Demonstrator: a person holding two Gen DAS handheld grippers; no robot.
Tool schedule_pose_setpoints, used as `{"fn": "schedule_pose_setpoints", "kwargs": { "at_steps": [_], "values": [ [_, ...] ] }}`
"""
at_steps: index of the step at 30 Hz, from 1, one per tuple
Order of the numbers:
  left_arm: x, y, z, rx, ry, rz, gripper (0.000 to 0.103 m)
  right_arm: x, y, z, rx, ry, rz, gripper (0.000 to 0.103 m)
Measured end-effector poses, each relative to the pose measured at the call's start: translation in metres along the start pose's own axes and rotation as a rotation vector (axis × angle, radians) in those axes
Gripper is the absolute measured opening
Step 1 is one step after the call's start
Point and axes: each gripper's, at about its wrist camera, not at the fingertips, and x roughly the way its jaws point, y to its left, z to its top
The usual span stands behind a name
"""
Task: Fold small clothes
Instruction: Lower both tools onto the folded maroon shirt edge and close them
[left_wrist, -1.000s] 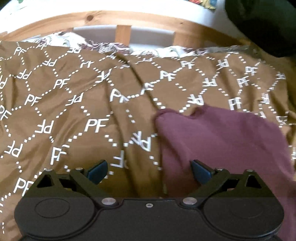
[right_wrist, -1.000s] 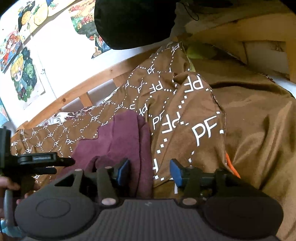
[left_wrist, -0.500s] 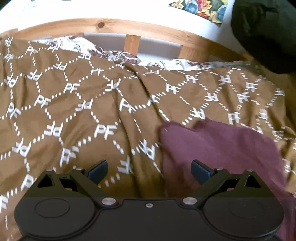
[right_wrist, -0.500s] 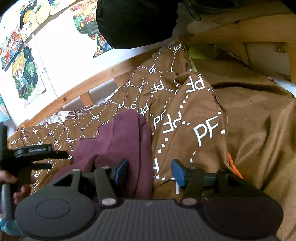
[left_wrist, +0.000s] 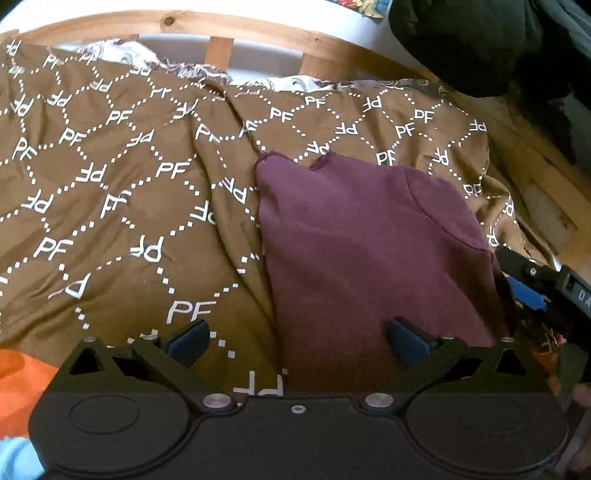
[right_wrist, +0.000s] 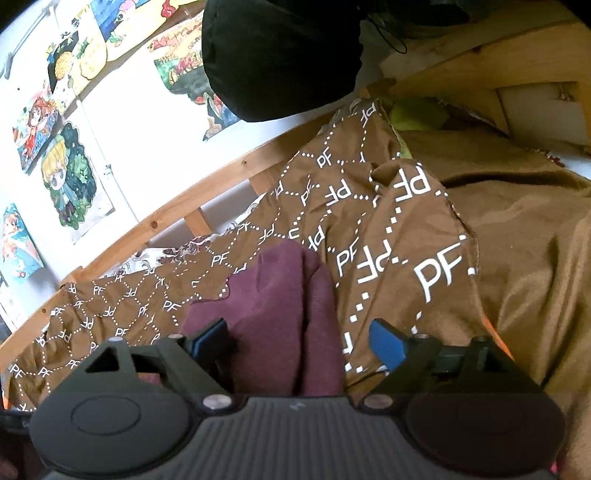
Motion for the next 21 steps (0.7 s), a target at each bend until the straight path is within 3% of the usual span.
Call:
{"fn": "schedule_pose_setpoints", "kwargs": {
  "at_steps": [4,6,15,21],
  "values": [
    [0.003,0.0022,0.0001,-0.024,0.014,0.001,0.102,0.0053,0.001,-0.0028,-0.019,0.024,-0.034,0.085],
    [0.0037,0.0022,-0.0006,-0.026,0.013,0.002,0.102,0.0068,0.0016,-0.0053,-0.034,0.031,-0.059,0.074],
    [0.0062,0.0051,-0.0009,-0.043,0.022,-0.012,0.102,0.0091,0.0048,-0.0102,-0.069,0.047,-0.072,0.057],
    [0.007,0.0043,-0.0017,-0.046,0.023,-0.01,0.102,0.0084,0.0059,-0.0099,-0.066,0.052,-0.064,0.055]
  ]
}}
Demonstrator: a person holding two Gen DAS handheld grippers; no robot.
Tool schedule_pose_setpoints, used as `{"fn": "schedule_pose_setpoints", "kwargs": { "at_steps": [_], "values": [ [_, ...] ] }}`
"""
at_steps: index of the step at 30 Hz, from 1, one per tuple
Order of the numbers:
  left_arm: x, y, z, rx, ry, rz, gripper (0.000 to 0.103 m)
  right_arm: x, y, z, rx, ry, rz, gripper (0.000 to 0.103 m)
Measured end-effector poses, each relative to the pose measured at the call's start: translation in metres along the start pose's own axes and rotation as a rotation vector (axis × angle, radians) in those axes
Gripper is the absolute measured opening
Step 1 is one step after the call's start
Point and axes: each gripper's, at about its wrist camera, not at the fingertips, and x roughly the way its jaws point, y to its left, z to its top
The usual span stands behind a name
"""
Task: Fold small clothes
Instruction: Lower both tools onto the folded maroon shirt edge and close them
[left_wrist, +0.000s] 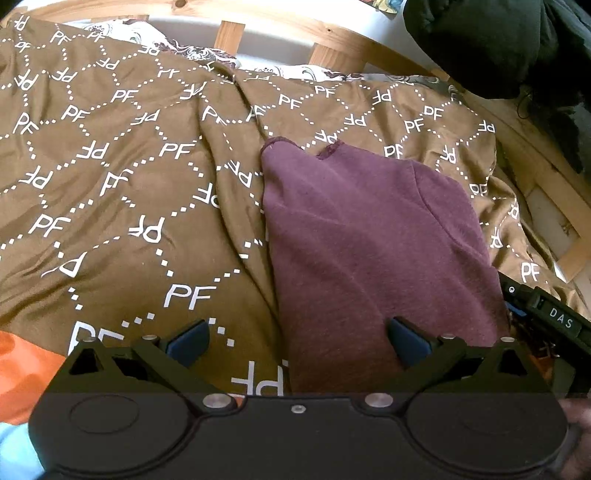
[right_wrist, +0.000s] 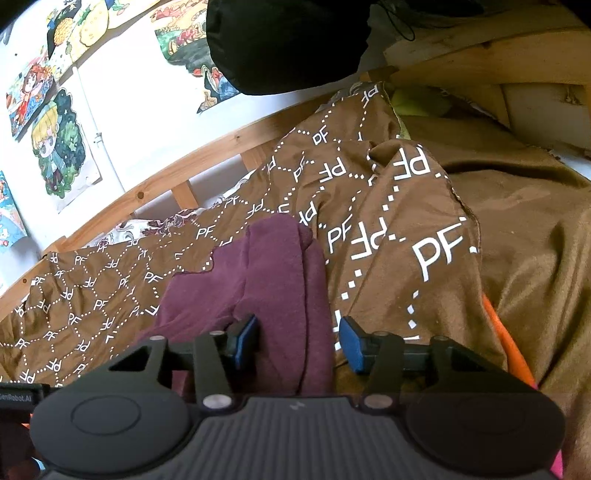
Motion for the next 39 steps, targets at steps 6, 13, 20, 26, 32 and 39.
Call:
{"fn": "schedule_pose_setpoints", "kwargs": {
  "at_steps": [6,13,20,26,32,39],
  "values": [
    [0.001,0.001,-0.001,-0.003,-0.001,0.0,0.102,-0.001,-0.005,0.002,0.035,-0.015,0.014,0.061],
    [0.001,-0.002,-0.002,0.012,-0.005,0.011,0.102,0.002,-0.004,0.009,0.038,-0.04,0.045,0.08],
    [0.0,-0.005,-0.003,0.018,-0.009,0.023,0.102,0.013,-0.011,0.018,0.119,-0.035,0.161,0.089],
    [0.001,-0.006,-0.004,0.026,-0.01,0.026,0.102,0.018,-0.001,0.03,0.034,-0.056,0.143,0.094],
    [-0.001,-0.008,-0.004,0.035,-0.016,0.039,0.102,0.042,0.002,0.03,-0.067,0.027,0.113,0.088],
    [-0.011,-0.005,-0.003,-0.01,-0.054,-0.006,0.102,0.045,-0.016,0.025,0.019,0.078,0.124,0.056]
  ]
}}
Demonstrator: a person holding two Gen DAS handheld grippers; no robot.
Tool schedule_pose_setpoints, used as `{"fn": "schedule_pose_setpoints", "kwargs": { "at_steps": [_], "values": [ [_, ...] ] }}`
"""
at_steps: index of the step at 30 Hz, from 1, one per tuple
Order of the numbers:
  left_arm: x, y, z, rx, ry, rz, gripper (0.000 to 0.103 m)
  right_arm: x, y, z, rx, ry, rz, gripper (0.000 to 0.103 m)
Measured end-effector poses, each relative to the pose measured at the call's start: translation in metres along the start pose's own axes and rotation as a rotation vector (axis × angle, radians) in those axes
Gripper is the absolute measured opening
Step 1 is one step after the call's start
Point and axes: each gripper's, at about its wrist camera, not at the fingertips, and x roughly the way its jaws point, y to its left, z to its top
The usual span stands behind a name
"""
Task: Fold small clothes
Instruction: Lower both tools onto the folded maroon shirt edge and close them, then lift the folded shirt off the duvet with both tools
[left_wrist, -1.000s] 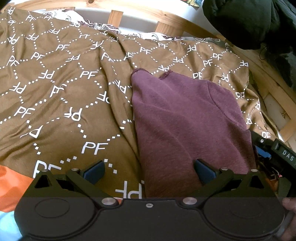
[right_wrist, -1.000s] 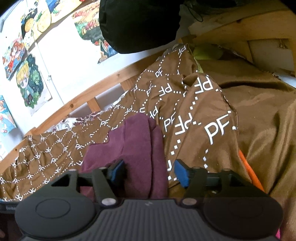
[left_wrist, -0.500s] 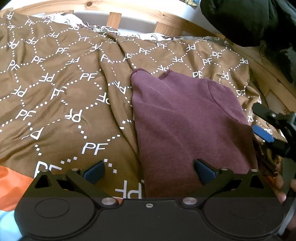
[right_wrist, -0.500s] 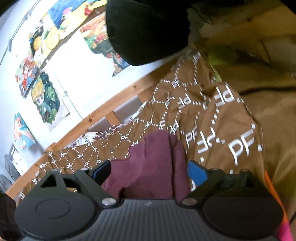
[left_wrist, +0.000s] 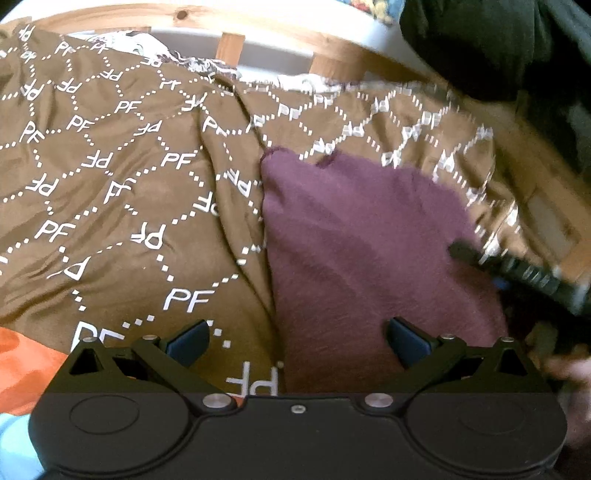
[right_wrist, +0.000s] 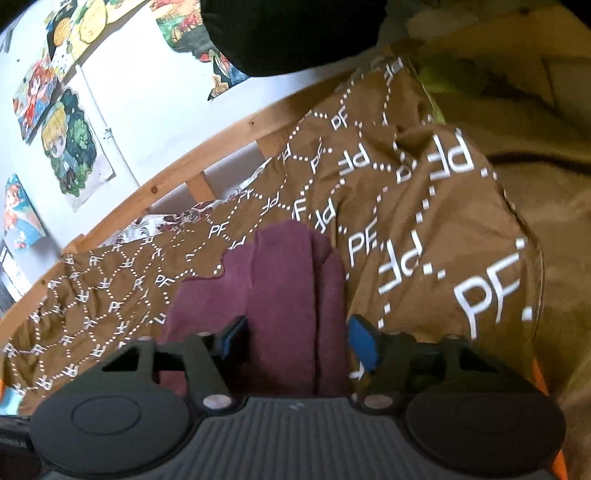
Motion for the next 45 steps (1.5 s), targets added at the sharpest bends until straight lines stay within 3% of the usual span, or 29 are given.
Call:
{"fn": "schedule_pose_setpoints", "kwargs": {
  "at_steps": [6,13,19,21,25,27,31,40,45],
  "values": [
    [-0.001,0.002,0.007,-0.005,-0.02,-0.09,0.102,0.001,-0.009,-0.004,0.042,-0.003,0.023,0.036],
    [0.03,0.01,0.009,-0.101,0.118,-0.187,0.092,0.0,-0.013,-0.003,0.066,-0.006,0.044,0.036],
    [0.039,0.008,0.01,-0.127,0.201,-0.261,0.09,0.003,-0.014,-0.002,0.086,-0.003,0.058,0.048],
    [0.041,0.009,0.011,-0.141,0.213,-0.264,0.089,0.004,-0.014,-0.002,0.093,-0.005,0.058,0.049],
    [0.041,0.005,0.015,-0.144,0.232,-0.238,0.078,0.004,-0.008,-0.003,0.077,-0.008,0.052,0.048],
    [0.039,0.003,0.017,-0.135,0.234,-0.225,0.07,0.004,-0.005,-0.004,0.075,-0.013,0.046,0.035],
    [0.031,0.003,0.024,-0.124,0.23,-0.219,0.053,-0.003,0.001,-0.002,0.086,-0.024,0.037,0.024],
    [-0.005,-0.012,0.04,-0.023,0.271,-0.194,0.051,-0.039,0.037,0.005,0.042,-0.069,0.039,0.021],
    [-0.019,-0.007,0.033,-0.043,0.325,-0.301,0.051,-0.073,0.055,0.008,0.009,-0.079,0.019,0.021]
  ]
}}
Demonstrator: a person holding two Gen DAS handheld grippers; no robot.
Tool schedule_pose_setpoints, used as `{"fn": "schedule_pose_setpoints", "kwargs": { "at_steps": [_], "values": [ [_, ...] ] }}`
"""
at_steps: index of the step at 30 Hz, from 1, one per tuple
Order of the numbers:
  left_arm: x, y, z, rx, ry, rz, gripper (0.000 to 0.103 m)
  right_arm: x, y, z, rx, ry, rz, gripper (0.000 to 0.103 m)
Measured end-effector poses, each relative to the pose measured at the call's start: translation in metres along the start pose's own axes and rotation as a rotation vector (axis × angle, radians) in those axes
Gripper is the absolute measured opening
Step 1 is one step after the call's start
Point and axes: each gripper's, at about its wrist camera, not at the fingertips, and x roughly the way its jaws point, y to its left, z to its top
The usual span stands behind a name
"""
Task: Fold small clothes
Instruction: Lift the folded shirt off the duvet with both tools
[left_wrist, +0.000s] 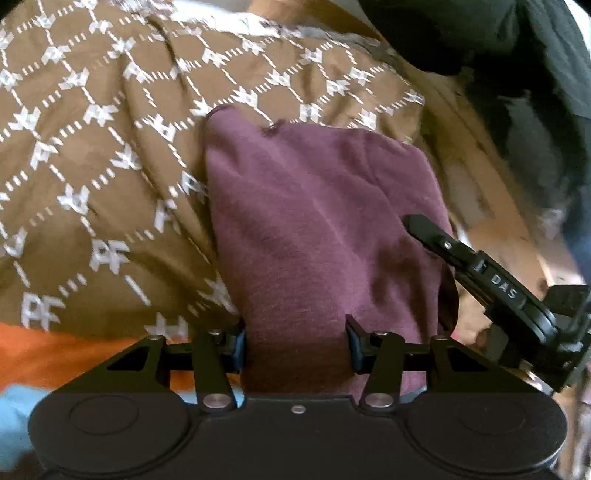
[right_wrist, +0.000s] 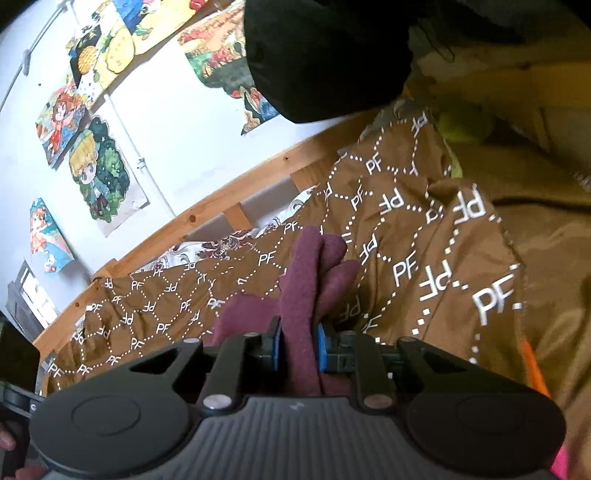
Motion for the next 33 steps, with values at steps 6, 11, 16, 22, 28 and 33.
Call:
{"fn": "schedule_pose_setpoints", "kwargs": {
  "at_steps": [6,11,16,22,28,33],
  "values": [
    [-0.005,-0.011,-0.023,0.06,0.024,-0.064,0.05,-0.046,0.012,-0.004,-0.017,-0.019,-0.058,0.021],
    [-0.029,-0.018,-0.031,0.12,0.0,-0.065,0.049,-0.069,0.026,-0.014,-0.012,-0.034,-0.081,0.021],
    [-0.055,-0.02,-0.029,0.195,-0.095,-0.026,0.048,-0.075,0.054,-0.013,-0.057,-0.08,-0.052,0.021],
    [-0.088,-0.005,-0.023,0.277,-0.268,0.118,0.048,-0.039,0.095,-0.007,-0.123,-0.114,0.044,0.021],
    [-0.106,0.03,-0.007,0.322,-0.405,0.289,0.048,0.033,0.131,-0.001,-0.222,-0.1,0.142,0.021],
    [-0.098,0.056,0.012,0.349,-0.478,0.401,0.048,0.093,0.153,0.002,-0.279,-0.082,0.175,0.02]
  ]
}}
